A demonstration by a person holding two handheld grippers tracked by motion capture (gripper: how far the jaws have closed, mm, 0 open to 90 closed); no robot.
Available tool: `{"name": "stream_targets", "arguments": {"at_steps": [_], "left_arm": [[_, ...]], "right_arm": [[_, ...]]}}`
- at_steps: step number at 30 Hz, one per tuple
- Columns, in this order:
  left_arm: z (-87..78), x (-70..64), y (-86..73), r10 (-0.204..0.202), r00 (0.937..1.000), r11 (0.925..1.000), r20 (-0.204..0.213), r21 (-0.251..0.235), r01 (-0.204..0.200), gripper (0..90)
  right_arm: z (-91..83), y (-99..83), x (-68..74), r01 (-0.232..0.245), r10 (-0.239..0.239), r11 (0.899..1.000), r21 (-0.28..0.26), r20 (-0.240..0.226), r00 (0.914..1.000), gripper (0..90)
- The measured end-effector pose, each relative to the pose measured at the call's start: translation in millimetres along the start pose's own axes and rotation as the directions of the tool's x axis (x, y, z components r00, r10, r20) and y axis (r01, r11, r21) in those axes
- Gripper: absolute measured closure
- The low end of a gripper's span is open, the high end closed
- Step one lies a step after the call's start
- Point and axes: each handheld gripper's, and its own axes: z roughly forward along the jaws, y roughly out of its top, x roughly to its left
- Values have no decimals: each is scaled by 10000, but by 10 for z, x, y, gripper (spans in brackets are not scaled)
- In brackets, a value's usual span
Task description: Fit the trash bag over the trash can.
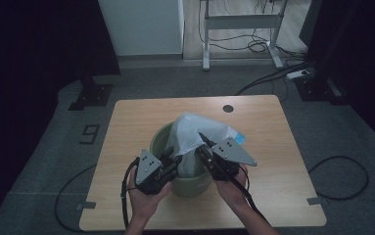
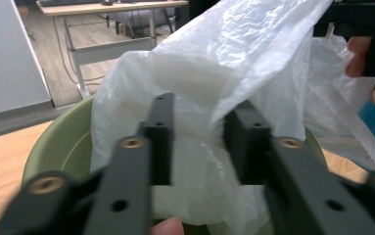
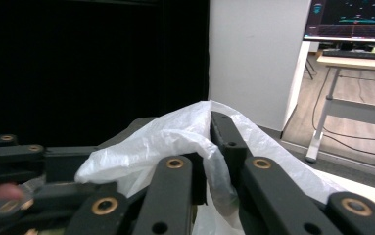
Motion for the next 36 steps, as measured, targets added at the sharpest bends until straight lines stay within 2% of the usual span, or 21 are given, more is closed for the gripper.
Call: {"name": "stream_targets", "arguments": {"at_steps": [2, 4, 5, 6, 9, 10, 13, 14, 15, 17, 19, 22, 23, 24, 26, 28, 30, 31, 32, 34, 36], "left_arm": [[2, 27, 1, -48, 9995, 9998, 297, -191, 54, 790], [-2, 66, 5, -245, 9989, 9991, 408, -330, 259, 857], [-7, 91, 7, -338, 9987, 9986, 384, -382, 352, 883], [-17, 115, 8, -425, 9986, 9979, 309, -475, 440, 894], [-65, 205, 2, -749, 9971, 9949, 138, -661, 757, 900], [-74, 223, -1, -797, 9968, 9944, 89, -695, 802, 900], [-94, 270, -11, -999, 9950, 9920, 0, -776, 996, 900], [-114, 302, -18, -1130, 9935, 9901, -95, -847, 1118, 900], [-131, 321, -21, -1188, 9928, 9890, -153, -903, 1170, 900], [-142, 332, -22, -1205, 9926, 9886, -181, -928, 1183, 900], [-185, 380, -19, -1343, 9908, 9856, -170, -1056, 1318, 900], [-215, 411, -12, -1361, 9906, 9852, -126, -1064, 1340, 900], [-215, 411, -12, -1361, 9906, 9852, -126, -1064, 1340, 900], [-233, 418, -13, -1371, 9904, 9849, -151, -1092, 1347, 900], [-241, 423, -14, -1361, 9906, 9850, -144, -1087, 1338, 900], [-250, 427, -21, -1277, 9918, 9874, -9, -942, 1270, 900], [-246, 418, -27, -1239, 9923, 9883, 47, -893, 1239, 900], [-246, 410, -32, -1192, 9928, 9891, 77, -862, 1194, 900], [-255, 403, -46, -1092, 9938, 9909, 198, -772, 1104, 900], [-258, 402, -51, -1083, 9938, 9911, 242, -752, 1098, 899], [-278, 414, -76, -1015, 9937, 9925, 481, -630, 1044, 899]], "right_arm": [[-5, -11, 6, 68, -68, 10000, -17, -89, 9999, 810], [-20, -30, 16, 206, -207, 9998, -38, -153, 9997, 708], [-35, -44, 27, 281, -281, 9996, -21, -101, 9996, 626], [-64, -66, 51, 352, -352, 9994, 13, 103, 9993, 541], [-212, -179, 123, 762, -755, 9971, -75, 705, 9947, 416], [-276, -239, 134, 831, -826, 9965, -24, 853, 9929, 399], [-348, -316, 121, 712, -716, 9974, 78, 863, 9937, 383], [-425, -411, 84, 723, -740, 9972, 196, 1029, 9919, 376], [-448, -439, 67, 729, -751, 9970, 241, 1060, 9915, 374], [-503, -511, 9, 799, -844, 9961, 377, 1404, 9865, 372], [-548, -582, -60, 715, -790, 9960, 541, 1518, 9852, 378], [-571, -688, -175, 347, -478, 9964, 770, 1752, 9834, 406], [-571, -688, -175, 347, -478, 9964, 770, 1752, 9834, 406], [-568, -761, -256, -157, -26, 9953, 957, 1881, 9821, 460], [-569, -800, -302, -415, 221, 9940, 1007, 1869, 9821, 553], [-565, -826, -370, -794, 632, 9923, 952, 1623, 9847, 675], [-557, -809, -398, -791, 662, 9935, 812, 1516, 9862, 790], [-557, -809, -398, -791, 662, 9935, 812, 1516, 9862, 790], [-561, -756, -421, -741, 645, 9956, 566, 1558, 9857, 842], [-568, -680, -441, -545, 493, 9982, 264, 1688, 9844, 860], [-562, -561, -474, -531, 535, 9986, -70, 1715, 9837, 871]]}}
